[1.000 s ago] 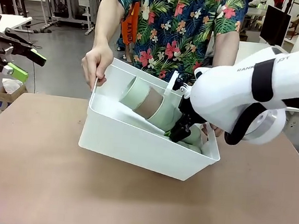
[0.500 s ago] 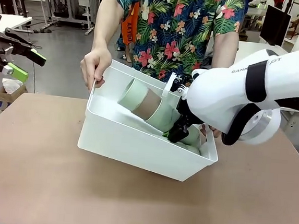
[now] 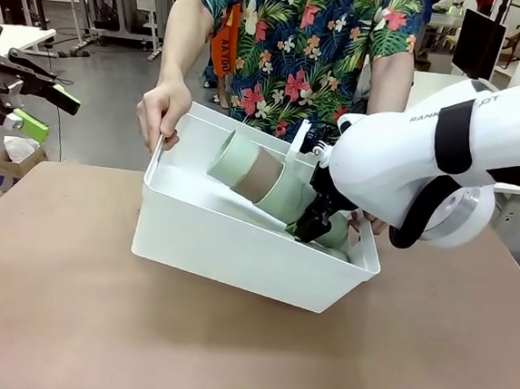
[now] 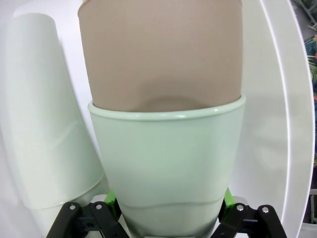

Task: Stack the cups and store them in the basket.
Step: Place the stack of Reusable plastic cups into the Pantry Basket.

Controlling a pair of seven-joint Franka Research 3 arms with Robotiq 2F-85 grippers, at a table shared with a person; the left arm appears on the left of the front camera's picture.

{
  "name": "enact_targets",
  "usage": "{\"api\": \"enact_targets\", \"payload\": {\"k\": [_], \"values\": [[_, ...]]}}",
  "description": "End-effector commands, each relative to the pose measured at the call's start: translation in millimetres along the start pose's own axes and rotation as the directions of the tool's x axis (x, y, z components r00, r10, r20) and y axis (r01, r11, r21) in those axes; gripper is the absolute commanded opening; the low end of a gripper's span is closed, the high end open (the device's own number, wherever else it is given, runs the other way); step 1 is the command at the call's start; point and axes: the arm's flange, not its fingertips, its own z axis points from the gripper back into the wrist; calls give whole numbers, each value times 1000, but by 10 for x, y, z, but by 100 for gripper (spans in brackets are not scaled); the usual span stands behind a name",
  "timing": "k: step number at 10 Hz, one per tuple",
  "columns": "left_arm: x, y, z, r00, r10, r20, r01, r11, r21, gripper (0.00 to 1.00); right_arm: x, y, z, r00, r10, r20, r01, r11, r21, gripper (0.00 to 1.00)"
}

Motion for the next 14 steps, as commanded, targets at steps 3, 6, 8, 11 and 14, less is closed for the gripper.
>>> {"api": "enact_targets", "payload": {"k": [3, 6, 8, 11, 14], "values": [[36, 1, 18, 1000, 10, 15, -10, 1000, -3, 100, 23, -23, 202, 999, 35, 13, -35, 999, -41, 85], [36, 1, 18, 1000, 10, 15, -10, 1000, -3, 100, 65, 46, 333, 999, 45, 28, -44, 998, -42, 85], [36, 1, 18, 1000, 10, 15, -10, 1000, -3, 100, 29, 152, 360, 1000, 27, -7, -27, 1000, -10, 85], [36, 1, 18, 1000, 10, 15, -10, 1000, -3, 100, -30, 196, 313, 1000, 27, -7, -27, 1000, 2, 85], [36, 1, 18, 1000, 10, 15, -10, 1000, -3, 100, -1, 127, 28, 997, 66, 26, -65, 997, -41, 85]]}}
